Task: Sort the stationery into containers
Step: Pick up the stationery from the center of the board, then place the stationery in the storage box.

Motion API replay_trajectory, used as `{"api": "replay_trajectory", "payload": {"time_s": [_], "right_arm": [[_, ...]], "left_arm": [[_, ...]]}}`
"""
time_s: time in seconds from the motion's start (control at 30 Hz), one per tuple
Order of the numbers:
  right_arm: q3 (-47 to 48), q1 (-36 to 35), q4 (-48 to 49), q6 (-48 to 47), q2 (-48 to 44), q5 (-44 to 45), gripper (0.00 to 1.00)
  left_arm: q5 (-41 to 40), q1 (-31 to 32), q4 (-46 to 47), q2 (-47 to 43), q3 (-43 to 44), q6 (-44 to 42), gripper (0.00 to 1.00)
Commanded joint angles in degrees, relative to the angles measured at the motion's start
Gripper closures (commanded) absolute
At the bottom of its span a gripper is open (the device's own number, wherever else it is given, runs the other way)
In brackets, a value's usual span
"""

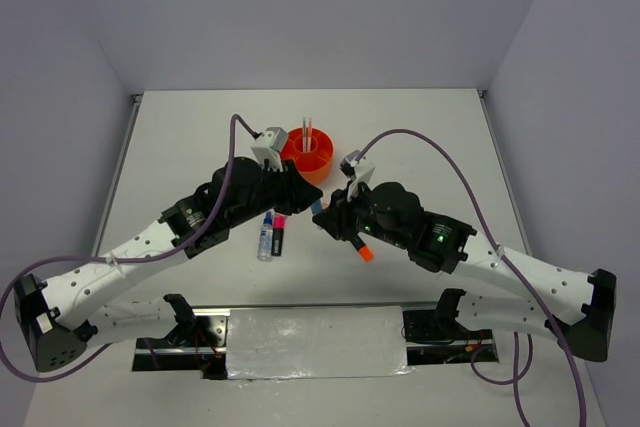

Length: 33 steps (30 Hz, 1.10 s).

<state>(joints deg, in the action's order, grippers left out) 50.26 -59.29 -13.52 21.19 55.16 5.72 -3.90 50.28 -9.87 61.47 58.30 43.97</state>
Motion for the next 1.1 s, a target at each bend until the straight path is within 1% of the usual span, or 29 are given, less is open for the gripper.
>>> {"api": "replay_trajectory", "payload": {"time_s": [0.0, 0.03, 0.07, 0.1, 0.13, 0.2, 0.23, 0.27, 0.3, 0.33, 0.37, 0.4, 0.43, 0.47, 0.5, 0.53, 0.57, 0.6, 0.63, 0.67, 0.7, 0.73, 0.77, 0.83, 0.87, 0.9, 0.93, 0.97, 1.07], "right_arm": [[3.18, -0.39, 3.85, -0.45, 0.57, 2.37, 1.0], [3.0, -0.39, 4.37, -0.8, 0.57, 2.46, 0.93], [2.83, -0.39, 4.55, -0.97, 0.31, 2.46, 0.5], [2.04, -0.39, 4.73, -1.06, -0.13, 2.89, 0.2], [1.51, -0.3, 4.64, -0.89, -0.83, 3.59, 0.01], [-0.77, -0.22, 4.03, -0.89, -4.25, 6.58, 0.0], [-1.73, -0.04, 3.24, -0.89, -7.57, 7.72, 0.0], [-3.4, 0.57, 2.71, -0.89, -9.52, 9.12, 0.0], [-4.2, 0.84, 2.19, -1.06, -11.28, 9.57, 0.0], [-4.99, 0.93, 1.22, -1.15, -15.04, 10.01, 0.0], [-6.21, 1.1, 0.78, -1.24, -16.82, 10.8, 0.0], [-6.57, 1.28, 0.25, -1.41, -19.62, 10.89, 0.0], [-6.75, 1.19, -0.88, -1.41, -20.61, 10.81, 0.0], [-6.67, 1.19, -1.59, -1.33, -21.4, 10.63, 0.0], [-6.49, 1.28, -2.38, -1.24, -21.93, 9.76, 0.0], [-6.32, 1.19, -3.78, -1.33, -22.63, 9.23, 0.0], [-6.05, 1.37, -4.32, -1.24, -22.9, 8.62, 0.0], [-5.96, 1.19, -4.85, -1.41, -23.07, 6.7, 0.0], [-5.96, 1.19, -5.89, -1.41, -23.6, 5.55, 0.0], [-6.22, 1.19, -6.34, -1.33, -23.95, 4.49, 0.0], [-6.31, 1.28, -6.69, -1.07, -24.91, 2.39, 0.0], [-6.58, 1.19, -7.31, -0.72, -25.53, 1.33, 0.0], [-7.27, 1.19, -7.31, -0.28, -26.15, 0.36, 0.0], [-8.42, 1.19, -7.84, 0.25, -28.52, -0.88, 0.0], [-8.77, 1.1, -8.01, 0.34, -29.31, -0.88, 0.0], [-9.04, 1.19, -8.28, 0.43, -30.8, -1.14, 0.0], [-9.3, 1.19, -8.54, 0.43, -31.33, -1.15, 0.0], [-9.3, 1.19, -8.72, 0.52, -31.77, -1.49, 0.0], [-9.13, 1.1, -9.51, 0.26, -32.66, -2.73, 0.0]], "left_arm": [[2.23, 0.17, 1.08, 1.45, 2.95, -0.37, 1.0], [2.32, 0.17, 0.91, 1.72, 3.3, -1.24, 1.0], [2.15, 0.17, 0.73, 1.89, 4.09, -2.03, 1.0], [1.53, 0.08, 0.64, 1.98, 4.53, -3.26, 1.0], [0.75, -0.09, 0.29, 1.9, 5.06, -4.66, 1.0], [-1.71, -0.45, 0.55, 0.41, 5.68, -11.24, 1.0], [-2.77, -1.32, 1.94, -0.55, 5.25, -15.88, 1.0], [-4.43, -1.94, 2.57, -1.52, 4.02, -17.58, 1.0], [-8.19, -4.2, 3.62, -3.62, 3.14, -19.16, 1.0], [-8.92, -5.97, 7.02, -4.51, 2.26, -22.4, 1.0], [-8.93, -7.99, 9.23, -5.22, -0.18, -23.91, 1.0], [-6.67, -13.14, 12.56, -5.48, -1.16, -25.93, 1.0], [-5.25, -16.15, 14.77, -4.7, -0.57, -26.3, 1.0], [-3.33, -19.14, 14.79, -3.3, 0.57, -26.65, 1.0], [-0.7, -25.43, 15.05, 0.71, 2.15, -27.0, 1.0], [5.6, -28.37, 15.75, 3.1, 4.6, -27.09, 1.0], [8.97, -30.92, 19.06, 7.65, 5.58, -27.26, 1.0], [12.48, -35.04, 21.36, 9.7, 6.38, -27.79, 1.0], [15.82, -36.82, 23.91, 11.89, 6.91, -28.4, 1.0], [22.47, -38.05, 26.37, 13.83, 8.48, -28.84, 1.0], [25.93, -40.15, 29.26, 18.03, 9.97, -29.63, 1.0], [28.31, -40.52, 29.47, 20.24, 13.82, -31.47, 1.0], [32.51, -40.79, 29.21, 24.27, 15.42, -32.18, 1.0], [35.09, -40.97, 30.52, 27.72, 19.37, -33.77, 1.0], [36.67, -40.97, 31.31, 31.04, 20.26, -33.86, 1.0], [37.47, -41.05, 32.62, 32.47, 21.23, -33.77, 1.0], [38.43, -41.05, 33.33, 34.05, 22.89, -33.51, 0.97], [40.36, -41.14, 33.94, 36.85, 23.86, -33.25, 0.96], [43.35, -41.05, 36.49, 41.69, 26.95, -29.92, 0.94]]}}
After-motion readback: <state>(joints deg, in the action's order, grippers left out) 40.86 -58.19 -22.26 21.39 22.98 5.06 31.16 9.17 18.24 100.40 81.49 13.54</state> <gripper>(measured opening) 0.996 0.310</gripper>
